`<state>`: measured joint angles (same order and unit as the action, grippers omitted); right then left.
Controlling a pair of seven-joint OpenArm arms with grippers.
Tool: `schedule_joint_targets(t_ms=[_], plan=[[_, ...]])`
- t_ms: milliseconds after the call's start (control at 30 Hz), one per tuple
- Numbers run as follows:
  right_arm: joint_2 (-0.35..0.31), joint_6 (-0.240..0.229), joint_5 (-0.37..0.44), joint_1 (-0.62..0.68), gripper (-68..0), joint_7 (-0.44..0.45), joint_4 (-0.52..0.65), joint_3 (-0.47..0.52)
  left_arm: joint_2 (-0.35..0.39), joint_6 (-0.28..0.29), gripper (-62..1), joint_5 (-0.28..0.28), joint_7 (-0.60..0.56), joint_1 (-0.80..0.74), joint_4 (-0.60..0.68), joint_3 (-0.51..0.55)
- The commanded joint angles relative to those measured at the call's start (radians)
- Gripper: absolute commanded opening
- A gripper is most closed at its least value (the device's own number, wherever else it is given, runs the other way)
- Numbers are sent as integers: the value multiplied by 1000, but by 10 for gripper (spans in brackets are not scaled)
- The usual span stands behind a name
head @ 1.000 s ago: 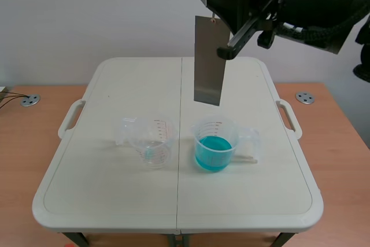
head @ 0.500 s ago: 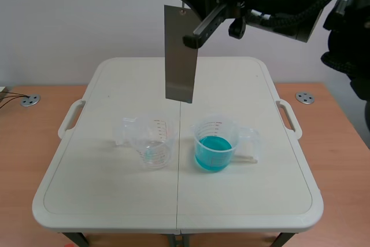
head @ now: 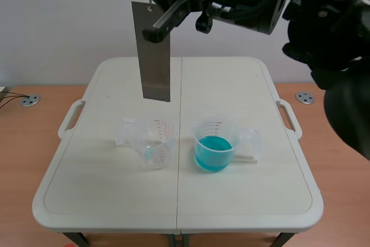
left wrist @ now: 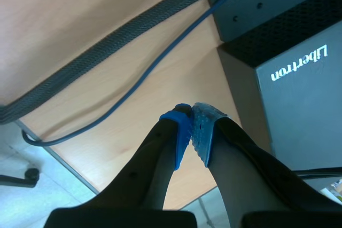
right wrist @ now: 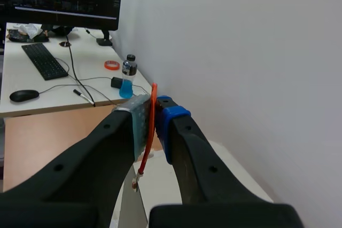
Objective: Hold the metal plate by the orange handle, dip it into the blue solution, take it out and point at it, then put the plate back in the beaker on the left.
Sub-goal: 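Put the plate into the left beaker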
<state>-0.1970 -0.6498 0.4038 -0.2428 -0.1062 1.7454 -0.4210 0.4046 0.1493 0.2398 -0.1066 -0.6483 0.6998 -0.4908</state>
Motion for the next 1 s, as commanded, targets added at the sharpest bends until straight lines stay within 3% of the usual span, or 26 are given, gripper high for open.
schedule_joint_targets(t_ms=[0, 367, 967], plan=[[10, 6, 6, -32, -662, 19, -10, -3, 1, 3, -579, 3, -5, -13, 11, -5], [81, 6, -42, -59, -662, 19, -95, -46, 0, 3, -579, 3, -6, -13, 11, -5], [142, 6, -84, -59, -662, 23, -212, -78, 0, 3, -579, 3, -6, -13, 8, -5]])
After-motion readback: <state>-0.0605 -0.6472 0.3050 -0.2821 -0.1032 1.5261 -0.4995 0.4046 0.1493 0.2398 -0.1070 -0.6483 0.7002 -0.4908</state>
